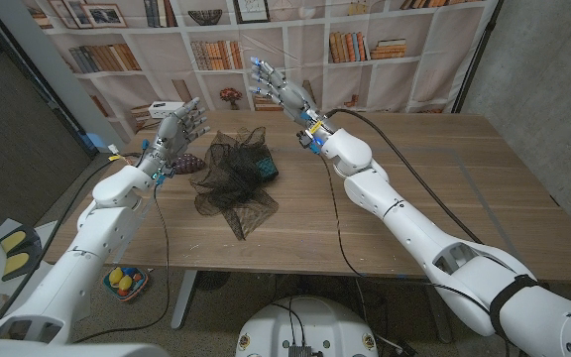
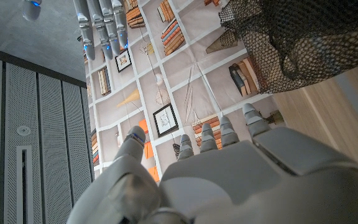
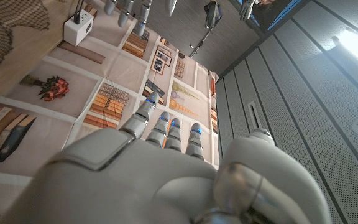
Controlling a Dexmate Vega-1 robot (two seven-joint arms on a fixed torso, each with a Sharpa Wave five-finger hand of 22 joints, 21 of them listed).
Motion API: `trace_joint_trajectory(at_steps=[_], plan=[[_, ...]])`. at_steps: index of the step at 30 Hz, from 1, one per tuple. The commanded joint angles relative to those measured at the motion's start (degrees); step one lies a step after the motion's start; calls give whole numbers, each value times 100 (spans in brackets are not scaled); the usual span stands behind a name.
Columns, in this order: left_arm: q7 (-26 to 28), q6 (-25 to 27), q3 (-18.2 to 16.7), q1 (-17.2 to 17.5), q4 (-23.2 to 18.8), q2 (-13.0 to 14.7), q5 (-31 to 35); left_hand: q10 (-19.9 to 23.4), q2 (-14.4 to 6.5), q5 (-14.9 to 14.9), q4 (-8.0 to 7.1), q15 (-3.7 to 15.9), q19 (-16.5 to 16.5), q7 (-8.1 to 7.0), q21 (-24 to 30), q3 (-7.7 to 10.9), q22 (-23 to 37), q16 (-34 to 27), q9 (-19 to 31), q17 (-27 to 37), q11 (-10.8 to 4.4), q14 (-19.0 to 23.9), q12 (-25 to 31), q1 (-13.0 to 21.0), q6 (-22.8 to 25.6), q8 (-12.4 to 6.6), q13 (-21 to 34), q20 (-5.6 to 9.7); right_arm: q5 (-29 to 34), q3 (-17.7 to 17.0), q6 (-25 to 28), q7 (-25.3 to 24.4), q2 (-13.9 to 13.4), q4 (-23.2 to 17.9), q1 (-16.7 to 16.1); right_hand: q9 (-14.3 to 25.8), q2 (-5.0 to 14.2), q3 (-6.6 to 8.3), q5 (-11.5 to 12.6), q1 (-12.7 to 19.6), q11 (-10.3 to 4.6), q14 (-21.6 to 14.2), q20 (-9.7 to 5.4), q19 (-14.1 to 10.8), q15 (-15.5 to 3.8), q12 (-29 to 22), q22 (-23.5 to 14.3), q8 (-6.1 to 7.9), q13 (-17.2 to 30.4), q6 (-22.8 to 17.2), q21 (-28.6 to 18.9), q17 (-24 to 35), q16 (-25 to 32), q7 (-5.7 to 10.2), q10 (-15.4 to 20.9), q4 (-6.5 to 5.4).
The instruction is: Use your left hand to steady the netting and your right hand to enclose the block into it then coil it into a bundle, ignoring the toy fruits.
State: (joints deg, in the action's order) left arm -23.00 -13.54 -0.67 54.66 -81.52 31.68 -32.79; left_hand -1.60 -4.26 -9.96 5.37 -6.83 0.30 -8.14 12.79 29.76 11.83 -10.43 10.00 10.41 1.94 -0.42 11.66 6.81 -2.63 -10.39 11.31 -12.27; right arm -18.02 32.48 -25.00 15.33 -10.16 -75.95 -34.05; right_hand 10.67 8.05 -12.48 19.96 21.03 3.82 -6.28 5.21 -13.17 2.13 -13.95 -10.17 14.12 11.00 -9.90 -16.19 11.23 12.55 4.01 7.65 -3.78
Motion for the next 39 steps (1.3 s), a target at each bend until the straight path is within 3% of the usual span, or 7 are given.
trace_joint_trajectory(at_steps=[1, 7, 23, 27, 33, 39], plan=[[554, -172, -33, 125, -205, -143, 254, -48, -17, -13, 43, 3, -203, 77, -44, 29, 9, 59, 14, 4, 4, -316, 29, 26, 130, -59, 13, 8, 310, -173, 676, -711, -428, -496, -165, 22, 150, 208, -101, 280, 190, -366, 294, -22, 20, -106, -41, 108, 49, -589, 73, 56, 133, -174, 506, 93], [727, -369, -28, 85, -140, -272, 313, -100, -20, -11, 51, 16, -285, 71, -67, 32, 8, 47, 13, 4, -7, -382, 14, 34, 155, -56, 12, 17, 381, -270, 904, -983, -559, -571, -190, 24, 172, 290, -130, 392, 201, -399, 323, -28, -2, -95, -45, 107, 55, -655, 86, 68, 145, -201, 533, 149], [348, -523, 140, -223, 230, -342, 205, -85, -2, -8, 68, 23, -179, 31, -13, 25, 8, -10, 12, 3, -29, -297, 30, 38, 174, -46, 9, 9, 126, -599, 1159, -1341, -750, -663, -360, 29, 198, 419, -199, 530, 238, -371, 305, 8, 19, -70, -50, 112, 64, -800, 127, 89, 130, -282, 559, 210], [305, -512, 144, -235, 228, -326, 189, -92, 8, -7, 69, 18, -163, 23, -6, 18, 8, -21, 12, 3, -30, -273, 29, 33, 168, -40, 9, 8, 224, -638, 1446, -1486, -927, -911, -427, 31, 187, 446, -249, 511, 259, -385, 309, 8, 27, -78, -53, 146, 69, -961, 141, 111, 138, -363, 625, 189], [275, -391, 192, -247, 315, -355, 148, -77, 21, -7, 71, 29, -146, 20, 2, 9, 6, -28, 12, 4, -38, -261, 37, 26, 178, -39, 8, 6, 552, -652, 1902, -1893, -1137, -1188, -499, 33, 176, 457, -283, 488, 279, -398, 320, 13, 11, -86, -54, 142, 72, -1004, 152, 125, 145, -357, 676, 170], [334, -98, 248, -296, 349, -322, 162, -78, 24, -8, 71, 15, -145, 29, 4, 6, 4, -20, 12, 4, -35, -283, 39, 22, 164, -30, 8, 4, 342, -632, 1511, -1740, -945, -736, -446, 36, 170, 489, -331, 480, 238, -383, 326, 24, -1, -32, -57, 85, 76, -946, 170, 141, 138, -337, 591, 156]])
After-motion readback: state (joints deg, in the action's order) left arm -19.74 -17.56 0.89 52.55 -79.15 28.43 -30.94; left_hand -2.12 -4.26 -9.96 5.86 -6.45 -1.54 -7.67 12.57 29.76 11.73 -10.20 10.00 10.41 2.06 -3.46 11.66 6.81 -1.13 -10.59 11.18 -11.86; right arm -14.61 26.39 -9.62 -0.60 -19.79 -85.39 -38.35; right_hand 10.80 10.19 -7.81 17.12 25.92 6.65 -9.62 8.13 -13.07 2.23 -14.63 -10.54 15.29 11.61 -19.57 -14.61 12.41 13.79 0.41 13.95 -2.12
